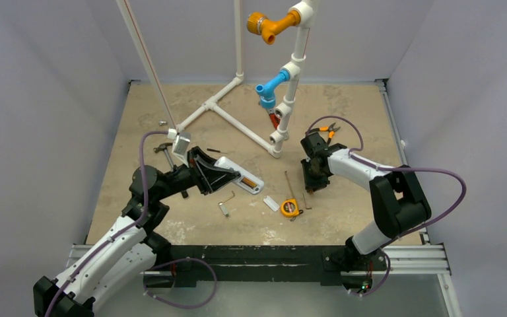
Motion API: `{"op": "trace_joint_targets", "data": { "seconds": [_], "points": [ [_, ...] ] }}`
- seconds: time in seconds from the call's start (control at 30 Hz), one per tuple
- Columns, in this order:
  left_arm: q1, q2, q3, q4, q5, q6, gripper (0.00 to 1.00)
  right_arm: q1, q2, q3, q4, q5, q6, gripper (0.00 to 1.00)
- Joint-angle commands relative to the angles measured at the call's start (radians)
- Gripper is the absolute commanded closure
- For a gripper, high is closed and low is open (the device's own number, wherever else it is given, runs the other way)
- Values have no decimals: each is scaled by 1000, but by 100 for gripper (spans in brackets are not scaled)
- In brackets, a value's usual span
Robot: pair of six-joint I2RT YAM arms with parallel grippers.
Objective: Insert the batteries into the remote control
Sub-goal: Adjust the battery at the center of the board, then pick up the battery from the center of the board.
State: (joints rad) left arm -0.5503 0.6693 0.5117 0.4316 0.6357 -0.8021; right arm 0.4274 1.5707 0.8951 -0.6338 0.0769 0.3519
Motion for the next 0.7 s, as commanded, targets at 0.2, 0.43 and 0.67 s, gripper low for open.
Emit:
{"op": "trace_joint_targets", "data": {
  "seconds": [0.2, 0.43, 0.67],
  "points": [
    [2, -6, 11, 74, 13, -11, 100, 14, -5, -13, -9, 0, 9, 80],
    [1, -6, 7, 73, 12, -11, 100, 22, -8, -14, -10, -12, 4, 80],
    [2, -10, 6, 73, 9, -11, 100, 25, 1, -13, -10, -13, 3, 87]
  ]
}}
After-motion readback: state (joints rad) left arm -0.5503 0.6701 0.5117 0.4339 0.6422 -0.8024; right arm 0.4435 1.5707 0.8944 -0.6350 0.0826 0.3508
